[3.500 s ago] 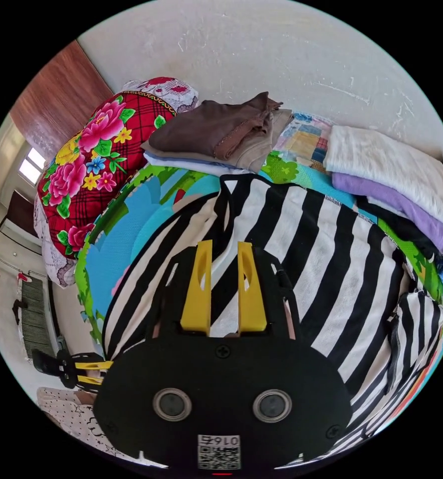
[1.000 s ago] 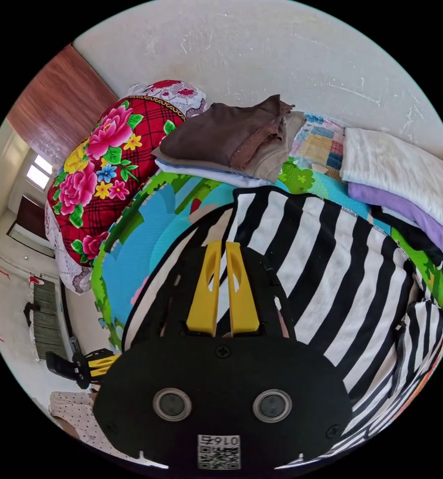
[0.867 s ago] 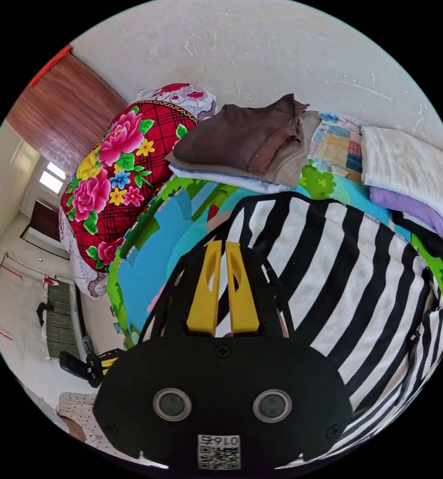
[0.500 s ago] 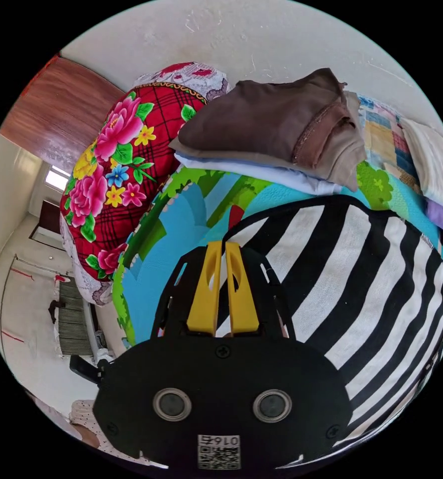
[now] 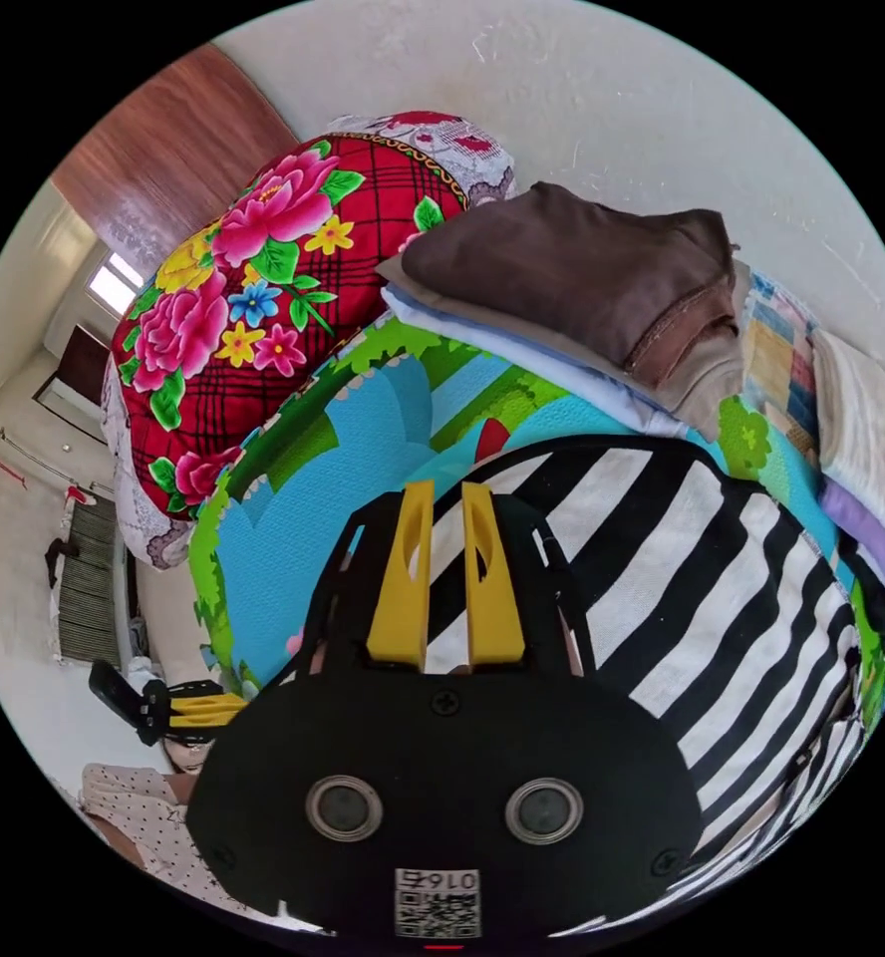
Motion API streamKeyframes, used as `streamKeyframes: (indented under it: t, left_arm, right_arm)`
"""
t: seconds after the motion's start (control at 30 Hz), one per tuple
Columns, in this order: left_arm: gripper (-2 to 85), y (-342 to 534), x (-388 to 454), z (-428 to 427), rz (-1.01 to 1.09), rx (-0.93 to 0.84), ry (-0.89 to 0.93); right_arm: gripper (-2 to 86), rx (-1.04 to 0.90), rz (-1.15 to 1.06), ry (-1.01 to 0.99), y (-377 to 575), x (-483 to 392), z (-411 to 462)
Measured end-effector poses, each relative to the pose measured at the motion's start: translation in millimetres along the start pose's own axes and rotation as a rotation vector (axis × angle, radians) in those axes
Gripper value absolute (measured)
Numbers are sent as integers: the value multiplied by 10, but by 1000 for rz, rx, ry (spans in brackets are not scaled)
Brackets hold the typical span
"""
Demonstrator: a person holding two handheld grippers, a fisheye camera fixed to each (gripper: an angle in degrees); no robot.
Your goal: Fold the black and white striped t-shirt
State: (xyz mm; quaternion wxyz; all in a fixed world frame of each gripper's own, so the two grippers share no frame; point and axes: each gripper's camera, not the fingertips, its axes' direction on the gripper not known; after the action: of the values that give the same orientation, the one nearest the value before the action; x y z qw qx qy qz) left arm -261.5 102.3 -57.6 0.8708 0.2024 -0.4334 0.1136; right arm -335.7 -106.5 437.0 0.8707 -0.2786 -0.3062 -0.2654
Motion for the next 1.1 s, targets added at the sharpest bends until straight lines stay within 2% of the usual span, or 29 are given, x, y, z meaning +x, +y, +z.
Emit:
streamKeyframes:
  t: [0.1,0.23,0.37,0.5,0.6,0.67,0.77,0.9,1.1]
  left_arm:
    - [-8,60,108,-29,29,-14,-14]
    - [-7,169,217,-58,50,-41,-15]
    - [-2,334,349,-202,118,-31,9]
    - [11,471,612,-300,276,-43,46]
    - [22,560,785,-388,338,24,70]
    - [27,586,858,-409,352,40,61]
    - [41,598,970,-398,381,-8,4]
    - [54,676,1133,-451,405,-18,-45]
    - [58,795,1378,-478,456,-61,-71]
  right_arm:
    - [14,13,-101,70,252,-327,-51]
    - [1,-85,-246,-8,684,-853,93]
    - [2,-28,-392,-129,1400,-1406,-112]
    - [16,53,-512,-157,2317,-1904,-399]
    - [42,53,-599,-54,3160,-2339,-482]
    - [62,61,-598,138,3727,-2692,-447]
    - [73,96,-602,278,4267,-3124,-384]
    - [81,194,-589,390,4719,-3562,-309]
    - [81,187,-639,527,5192,-4032,-86]
